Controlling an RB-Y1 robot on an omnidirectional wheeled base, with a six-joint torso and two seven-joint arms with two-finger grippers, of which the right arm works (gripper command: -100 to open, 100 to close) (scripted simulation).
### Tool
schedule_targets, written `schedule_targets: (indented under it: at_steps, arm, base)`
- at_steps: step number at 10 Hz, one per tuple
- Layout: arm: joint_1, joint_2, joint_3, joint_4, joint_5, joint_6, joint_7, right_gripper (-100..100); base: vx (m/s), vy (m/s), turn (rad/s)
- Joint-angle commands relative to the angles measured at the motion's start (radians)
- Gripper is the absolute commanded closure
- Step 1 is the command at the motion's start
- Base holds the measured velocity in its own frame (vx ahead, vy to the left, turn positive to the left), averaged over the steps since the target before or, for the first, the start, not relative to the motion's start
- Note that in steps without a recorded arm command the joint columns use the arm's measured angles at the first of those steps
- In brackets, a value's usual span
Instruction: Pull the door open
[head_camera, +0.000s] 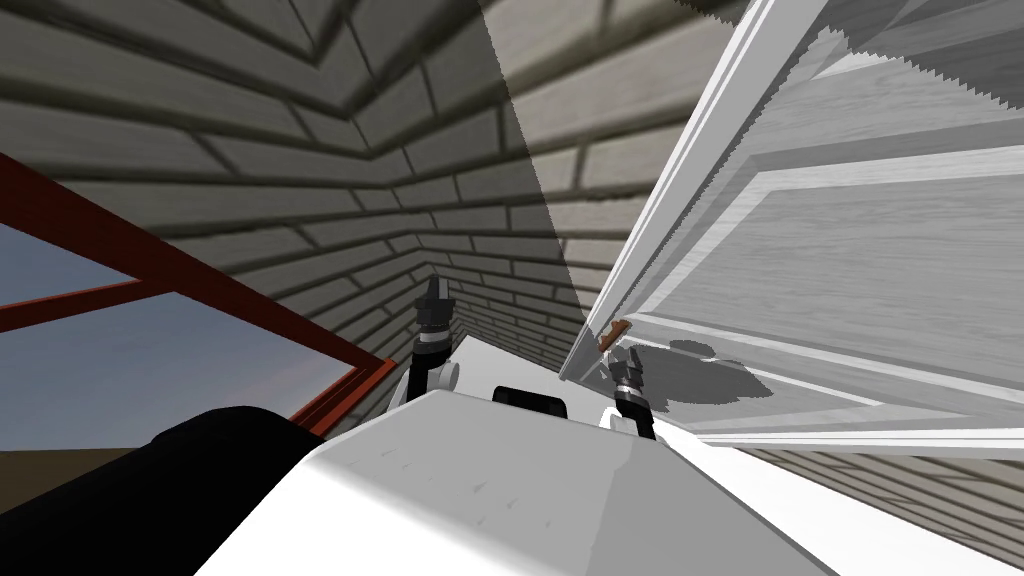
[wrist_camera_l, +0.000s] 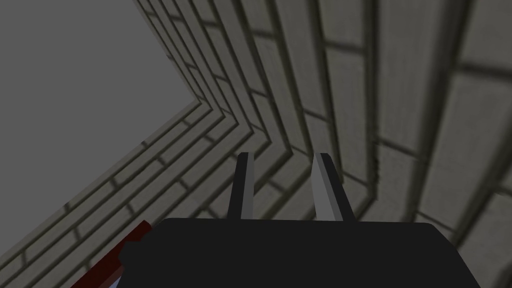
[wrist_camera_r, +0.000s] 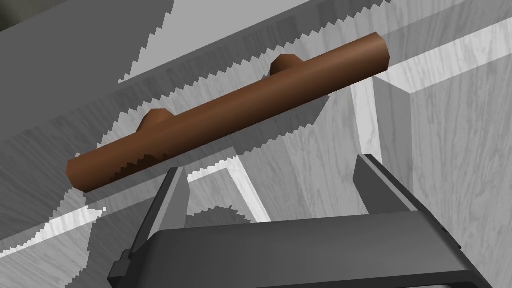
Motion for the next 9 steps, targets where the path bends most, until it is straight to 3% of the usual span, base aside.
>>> schedule_targets:
  at_steps: [1,9]
  arm:
    - [-0.004,0.003,0.002,0.000,-0.011,0.006,-0.039,-100]
    - [-0.044,0.023,0.021,0.018,-0.099,0.038,-0.246,-100]
  base:
    - [-0.057,-0.017,0.034]
    - [-0.057,-0.018,0.049]
